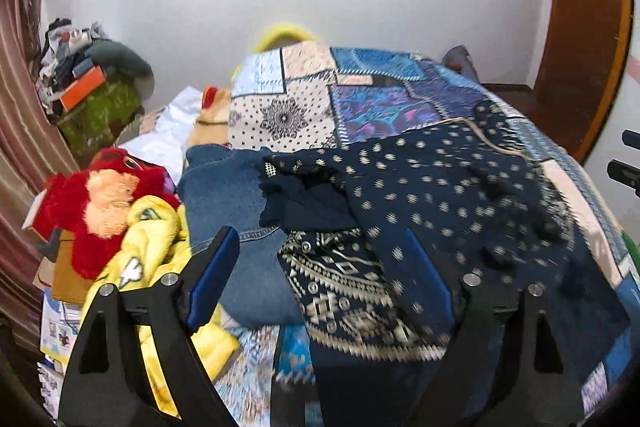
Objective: Fold large clothes
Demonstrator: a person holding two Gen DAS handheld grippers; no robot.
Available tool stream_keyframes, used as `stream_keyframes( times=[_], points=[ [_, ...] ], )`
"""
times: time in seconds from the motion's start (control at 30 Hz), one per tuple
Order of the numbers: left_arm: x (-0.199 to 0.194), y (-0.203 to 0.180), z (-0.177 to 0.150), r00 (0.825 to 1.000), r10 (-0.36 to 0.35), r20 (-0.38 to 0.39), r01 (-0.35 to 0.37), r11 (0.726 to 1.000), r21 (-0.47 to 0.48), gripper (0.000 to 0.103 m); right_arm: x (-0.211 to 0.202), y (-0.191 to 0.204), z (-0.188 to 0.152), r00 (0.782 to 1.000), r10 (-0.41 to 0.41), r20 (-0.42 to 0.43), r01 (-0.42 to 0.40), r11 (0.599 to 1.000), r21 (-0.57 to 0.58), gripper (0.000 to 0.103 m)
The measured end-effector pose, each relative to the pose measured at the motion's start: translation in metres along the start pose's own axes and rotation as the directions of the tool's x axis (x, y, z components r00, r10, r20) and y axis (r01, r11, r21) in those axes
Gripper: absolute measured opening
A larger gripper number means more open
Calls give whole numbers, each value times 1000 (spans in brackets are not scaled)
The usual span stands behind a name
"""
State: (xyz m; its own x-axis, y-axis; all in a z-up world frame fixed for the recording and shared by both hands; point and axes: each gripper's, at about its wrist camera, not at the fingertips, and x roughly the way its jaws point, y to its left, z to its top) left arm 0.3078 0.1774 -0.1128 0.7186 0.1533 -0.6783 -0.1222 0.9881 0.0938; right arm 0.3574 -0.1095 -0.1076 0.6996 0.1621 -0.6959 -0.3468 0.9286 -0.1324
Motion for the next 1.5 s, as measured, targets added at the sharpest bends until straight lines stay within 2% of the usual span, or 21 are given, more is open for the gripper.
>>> stream_keyframes(
  times=[0.13, 0.27, 0.37, 0.5, 0.6, 0.8, 0.9, 1.03, 1.13, 1.2, 1.23, 1.3, 1.33, 1.37, 1.4, 1.43, 1.5],
  points=[
    [-39, -3, -15, 1000, -7, 19, 7, 1000, -2, 89, -38, -3, -17, 1000, 21, 8, -21, 1000, 15, 92],
    [-61, -1, -36, 999, -40, 4, 40, 999, -27, 90, -67, -5, -42, 999, 38, -7, -38, 999, 22, 93],
    [-71, 2, -55, 996, -81, -29, 80, 996, -39, 91, -76, -5, -62, 999, 42, -29, -41, 999, 24, 93],
    [-70, 6, -84, 981, -158, -110, 151, 986, -67, 92, -79, -4, -91, 995, 53, -82, -52, 999, 12, 93],
    [-60, 4, -112, 946, -256, -199, 237, 965, -116, 92, -69, -1, -115, 988, 57, -146, -57, 998, 1, 93],
    [-21, -6, -173, 882, -317, -348, 256, 943, -210, 92, -39, -3, -160, 955, 107, -275, -93, 994, 62, 93],
    [0, -12, -202, 833, -359, -420, 262, 926, -273, 92, -23, -12, -179, 926, 178, -333, -130, 979, 159, 93],
    [20, -12, -226, 785, -423, -452, 270, 891, -365, 92, -10, -31, -194, 892, 300, -337, -188, 926, 327, 92],
    [21, -9, -230, 780, -477, -405, 299, 852, -429, 92, -4, -41, -201, 878, 368, -307, -220, 878, 424, 88],
    [19, -12, -230, 778, -507, -370, 333, 833, -442, 86, -2, -39, -202, 875, 385, -293, -243, 873, 423, 72],
    [17, -14, -230, 782, -506, -363, 338, 834, -436, 82, -2, -37, -201, 871, 400, -285, -260, 868, 424, 69],
    [13, -20, -227, 791, -503, -349, 352, 840, -413, 72, -2, -34, -198, 865, 418, -277, -280, 861, 424, 52],
    [11, -22, -225, 793, -505, -341, 360, 840, -406, 62, 0, -33, -197, 862, 425, -275, -287, 858, 427, 46],
    [9, -23, -222, 793, -508, -337, 368, 840, -399, 48, 1, -32, -195, 858, 436, -270, -297, 851, 433, 32],
    [5, -22, -218, 801, -498, -333, 366, 846, -387, 37, 1, -32, -194, 854, 451, -259, -309, 841, 445, 23],
    [4, -19, -213, 812, -481, -330, 354, 856, -377, 14, 0, -32, -192, 850, 462, -251, -318, 832, 455, 20],
    [-1, -13, -205, 823, -477, -309, 349, 853, -387, 10, -4, -29, -186, 857, 457, -240, -323, 837, 441, 14]
  ],
)
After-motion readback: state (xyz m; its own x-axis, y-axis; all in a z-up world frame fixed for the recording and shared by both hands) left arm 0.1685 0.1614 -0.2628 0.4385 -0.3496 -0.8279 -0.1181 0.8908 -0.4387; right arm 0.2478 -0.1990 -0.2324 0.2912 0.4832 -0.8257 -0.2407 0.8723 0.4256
